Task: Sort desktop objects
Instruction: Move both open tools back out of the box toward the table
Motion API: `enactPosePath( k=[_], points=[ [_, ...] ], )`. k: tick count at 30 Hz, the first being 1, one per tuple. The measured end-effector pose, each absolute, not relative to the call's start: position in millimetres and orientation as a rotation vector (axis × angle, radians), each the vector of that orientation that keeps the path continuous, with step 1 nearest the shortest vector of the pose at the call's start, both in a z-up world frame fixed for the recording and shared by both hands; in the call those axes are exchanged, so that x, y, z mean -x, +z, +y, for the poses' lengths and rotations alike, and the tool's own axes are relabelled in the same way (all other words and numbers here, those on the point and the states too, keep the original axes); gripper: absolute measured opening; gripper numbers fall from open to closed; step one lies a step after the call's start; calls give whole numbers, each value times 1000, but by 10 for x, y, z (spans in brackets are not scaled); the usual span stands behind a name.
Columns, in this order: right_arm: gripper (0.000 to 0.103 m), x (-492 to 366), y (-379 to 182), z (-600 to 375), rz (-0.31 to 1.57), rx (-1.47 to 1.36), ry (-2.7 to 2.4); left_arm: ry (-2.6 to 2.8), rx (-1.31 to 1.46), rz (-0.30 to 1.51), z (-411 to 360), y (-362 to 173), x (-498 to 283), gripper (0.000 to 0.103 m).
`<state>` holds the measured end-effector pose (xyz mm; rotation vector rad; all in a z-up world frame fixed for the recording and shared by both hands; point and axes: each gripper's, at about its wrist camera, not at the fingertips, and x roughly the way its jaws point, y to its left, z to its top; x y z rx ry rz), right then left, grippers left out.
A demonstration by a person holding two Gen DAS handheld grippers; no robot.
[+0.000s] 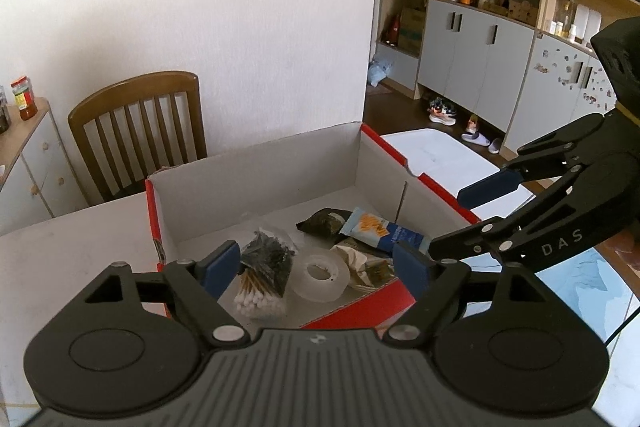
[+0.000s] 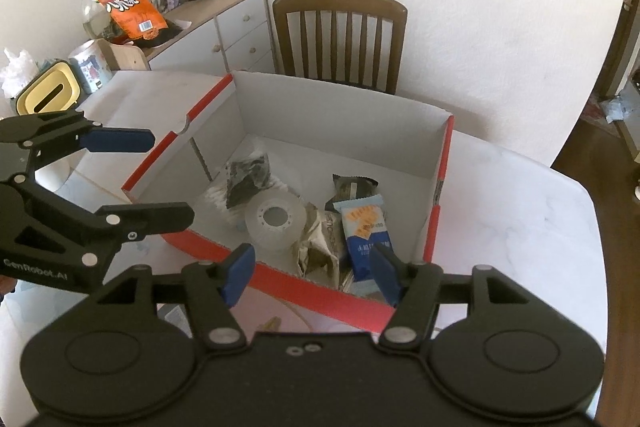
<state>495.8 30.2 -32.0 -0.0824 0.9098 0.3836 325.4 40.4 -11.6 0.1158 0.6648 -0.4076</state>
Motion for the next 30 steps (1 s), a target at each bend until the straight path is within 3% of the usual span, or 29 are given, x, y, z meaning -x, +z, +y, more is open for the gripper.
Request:
enactPosePath(
  k=[7, 9, 30],
  points=[
    [69, -4828, -294, 305, 910, 94, 369, -414, -115, 643, 429, -78, -3119, 91],
    [70, -4745, -297, 320, 913, 94, 374, -410, -119, 634, 440, -68, -3071, 98],
    [74, -4041, -324, 509, 919, 111, 363, -436, -132, 576, 501, -10, -2521, 103]
  ],
)
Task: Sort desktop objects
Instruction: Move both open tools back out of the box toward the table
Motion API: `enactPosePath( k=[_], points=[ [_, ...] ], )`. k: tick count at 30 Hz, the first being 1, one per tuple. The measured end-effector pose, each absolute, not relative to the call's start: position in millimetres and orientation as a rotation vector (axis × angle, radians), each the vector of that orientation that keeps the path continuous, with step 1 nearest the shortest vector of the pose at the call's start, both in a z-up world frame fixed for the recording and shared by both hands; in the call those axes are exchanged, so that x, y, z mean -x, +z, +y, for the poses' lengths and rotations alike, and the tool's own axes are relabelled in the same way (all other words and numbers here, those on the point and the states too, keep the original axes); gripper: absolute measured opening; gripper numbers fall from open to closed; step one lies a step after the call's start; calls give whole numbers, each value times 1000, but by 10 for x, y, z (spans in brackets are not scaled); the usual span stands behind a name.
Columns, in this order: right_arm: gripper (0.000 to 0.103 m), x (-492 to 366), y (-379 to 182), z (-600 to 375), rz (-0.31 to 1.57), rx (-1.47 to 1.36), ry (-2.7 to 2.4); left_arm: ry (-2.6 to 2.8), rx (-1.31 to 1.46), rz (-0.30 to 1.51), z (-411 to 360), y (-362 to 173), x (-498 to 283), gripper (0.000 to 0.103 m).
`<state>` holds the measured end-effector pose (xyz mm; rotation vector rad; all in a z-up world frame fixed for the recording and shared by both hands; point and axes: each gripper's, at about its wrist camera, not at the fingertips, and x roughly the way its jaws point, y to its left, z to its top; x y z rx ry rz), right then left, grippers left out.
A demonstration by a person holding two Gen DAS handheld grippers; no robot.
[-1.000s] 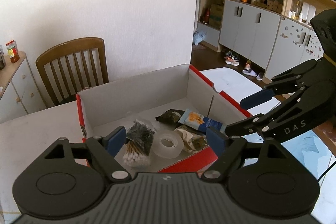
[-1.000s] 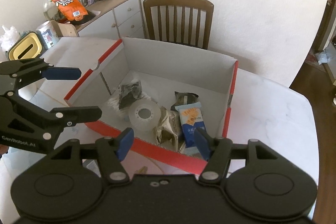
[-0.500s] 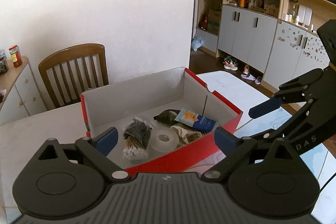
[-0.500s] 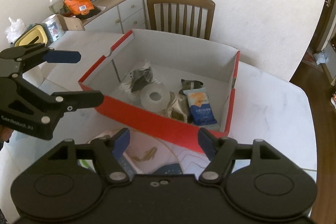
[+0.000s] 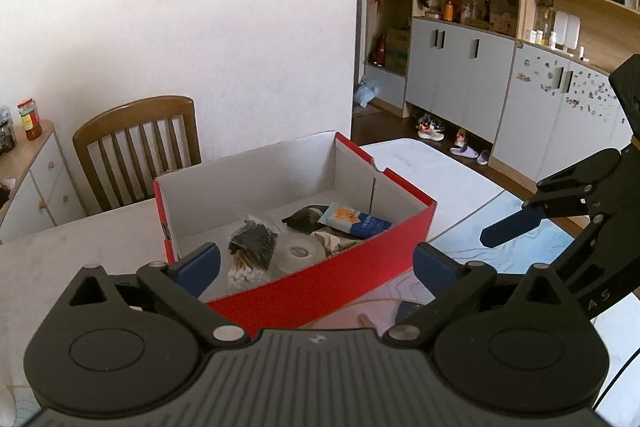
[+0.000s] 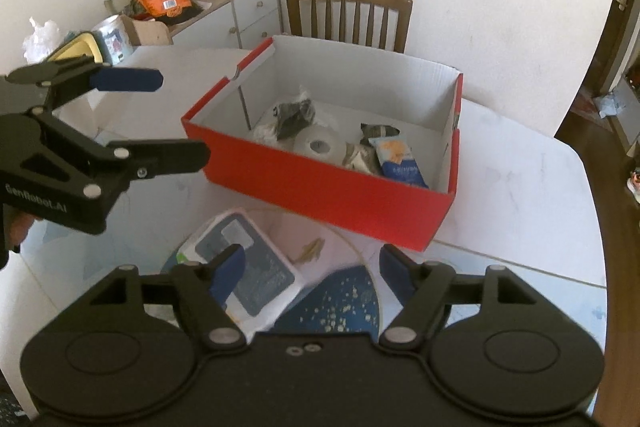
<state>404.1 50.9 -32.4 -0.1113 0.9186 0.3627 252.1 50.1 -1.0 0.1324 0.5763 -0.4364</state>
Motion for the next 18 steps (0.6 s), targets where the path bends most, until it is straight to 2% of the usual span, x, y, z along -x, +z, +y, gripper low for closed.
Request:
enactPosePath(
  k=[18],
  points=[
    [75, -3592, -528, 568, 932, 85, 353, -471, -164, 621, 536, -183, -2132, 103]
  ],
)
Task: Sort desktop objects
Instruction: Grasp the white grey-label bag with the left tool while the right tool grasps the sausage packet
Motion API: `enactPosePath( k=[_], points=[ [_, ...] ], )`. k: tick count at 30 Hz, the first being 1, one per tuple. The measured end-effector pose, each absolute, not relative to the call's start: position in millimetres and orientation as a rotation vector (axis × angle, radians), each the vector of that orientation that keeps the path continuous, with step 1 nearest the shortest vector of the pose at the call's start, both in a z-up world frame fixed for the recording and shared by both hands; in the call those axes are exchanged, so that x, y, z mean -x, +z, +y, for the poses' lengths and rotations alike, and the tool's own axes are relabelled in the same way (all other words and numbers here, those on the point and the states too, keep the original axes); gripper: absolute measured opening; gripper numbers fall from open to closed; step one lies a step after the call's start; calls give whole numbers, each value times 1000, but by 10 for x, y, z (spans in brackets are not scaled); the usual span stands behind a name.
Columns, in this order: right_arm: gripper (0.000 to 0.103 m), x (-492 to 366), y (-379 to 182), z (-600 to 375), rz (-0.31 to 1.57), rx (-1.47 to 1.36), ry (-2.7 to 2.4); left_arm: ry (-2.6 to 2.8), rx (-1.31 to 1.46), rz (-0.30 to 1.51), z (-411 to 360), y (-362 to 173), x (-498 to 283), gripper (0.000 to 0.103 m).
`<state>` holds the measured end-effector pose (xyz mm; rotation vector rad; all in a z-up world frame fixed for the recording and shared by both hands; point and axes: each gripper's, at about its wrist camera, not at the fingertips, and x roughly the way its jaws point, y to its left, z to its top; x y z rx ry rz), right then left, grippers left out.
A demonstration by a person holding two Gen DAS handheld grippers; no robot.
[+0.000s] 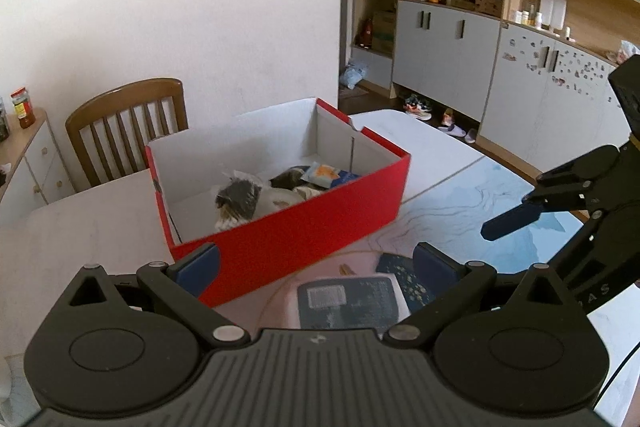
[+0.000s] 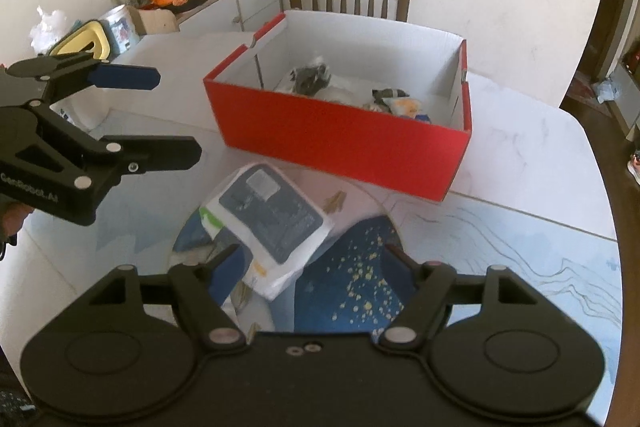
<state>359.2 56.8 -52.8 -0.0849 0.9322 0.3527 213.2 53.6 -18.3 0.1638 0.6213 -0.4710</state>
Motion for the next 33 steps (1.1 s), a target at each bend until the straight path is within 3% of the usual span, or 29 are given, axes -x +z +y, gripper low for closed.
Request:
enactPosePath(
  k=[33],
  points=[
    [75, -3072, -1138, 1279, 970, 231, 521, -430, -132, 684, 788, -742, -2006, 103]
  ],
)
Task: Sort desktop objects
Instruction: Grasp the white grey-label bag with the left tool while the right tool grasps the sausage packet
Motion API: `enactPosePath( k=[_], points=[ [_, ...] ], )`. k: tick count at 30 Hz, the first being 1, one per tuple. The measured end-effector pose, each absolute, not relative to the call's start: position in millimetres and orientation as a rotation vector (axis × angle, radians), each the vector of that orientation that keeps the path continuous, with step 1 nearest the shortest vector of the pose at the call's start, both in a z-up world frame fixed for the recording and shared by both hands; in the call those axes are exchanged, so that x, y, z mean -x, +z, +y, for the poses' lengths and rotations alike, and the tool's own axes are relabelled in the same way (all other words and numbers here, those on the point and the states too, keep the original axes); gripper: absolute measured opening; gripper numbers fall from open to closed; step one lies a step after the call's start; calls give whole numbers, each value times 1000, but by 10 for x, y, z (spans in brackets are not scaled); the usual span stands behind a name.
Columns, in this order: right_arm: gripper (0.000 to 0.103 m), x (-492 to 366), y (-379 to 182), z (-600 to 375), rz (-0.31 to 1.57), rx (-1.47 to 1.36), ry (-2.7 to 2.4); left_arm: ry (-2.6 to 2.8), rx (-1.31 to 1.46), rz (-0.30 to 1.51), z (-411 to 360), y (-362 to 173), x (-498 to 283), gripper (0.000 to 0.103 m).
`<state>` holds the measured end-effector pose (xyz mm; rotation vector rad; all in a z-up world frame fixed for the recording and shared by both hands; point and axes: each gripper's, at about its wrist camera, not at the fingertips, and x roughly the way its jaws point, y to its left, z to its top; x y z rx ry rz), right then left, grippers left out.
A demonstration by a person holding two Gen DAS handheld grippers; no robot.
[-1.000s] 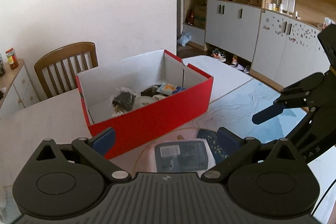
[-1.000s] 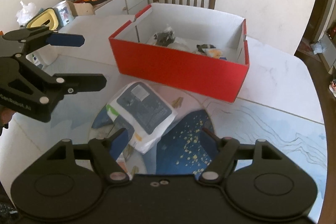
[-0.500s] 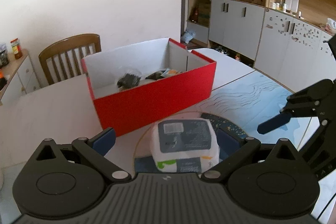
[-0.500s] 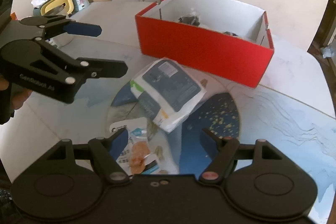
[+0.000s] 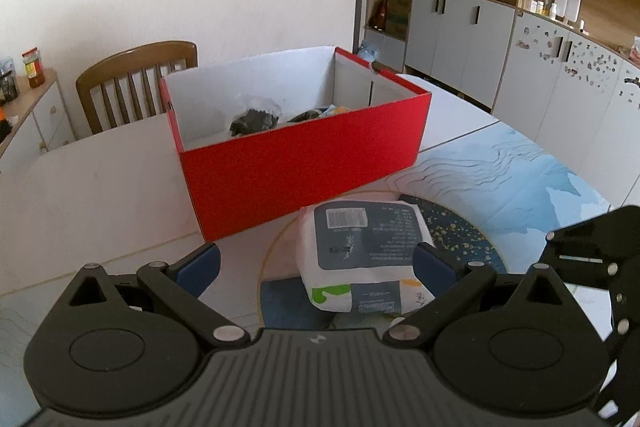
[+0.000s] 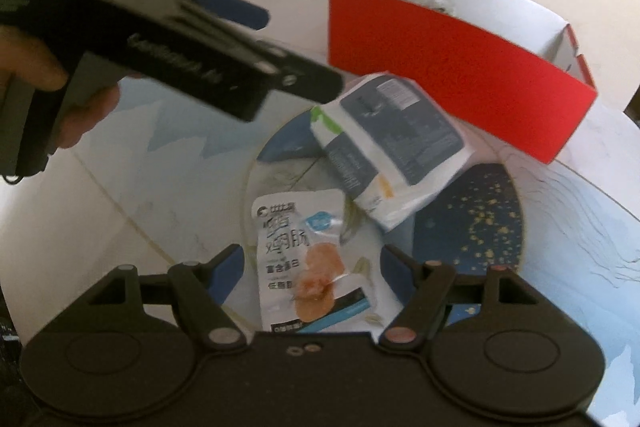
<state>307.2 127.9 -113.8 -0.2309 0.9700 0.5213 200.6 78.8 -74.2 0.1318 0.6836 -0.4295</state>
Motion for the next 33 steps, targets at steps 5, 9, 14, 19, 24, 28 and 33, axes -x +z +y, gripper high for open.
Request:
enactPosePath(
  k=[5, 9, 14, 19, 24, 28, 33],
  points=[
    [74, -3074, -1257, 1359, 964, 258, 542, -432, -130, 702, 760, -872, -2097, 103],
    [74, -3104, -1350, 1416, 973, 276, 555, -436, -118, 711, 739, -951, -2175, 103],
    [74, -3136, -1432, 1481, 973, 299, 565, -436, -110, 716, 714, -1014, -2256, 103],
    [75, -3151, -1496, 1505, 964, 293, 577, -441, -100, 717, 694, -1060, -2300, 103],
    [74, -3141, -1498, 1503, 948, 287, 585, -446, -91, 726, 678, -1097, -2341, 103],
    [67, -3103, -1484, 1476, 939, 281, 573, -448, -74, 742, 639, -1131, -2396, 102],
    [59, -3065, -1455, 1427, 940, 274, 572, -457, -56, 776, 560, -1204, -2476, 101]
  ],
)
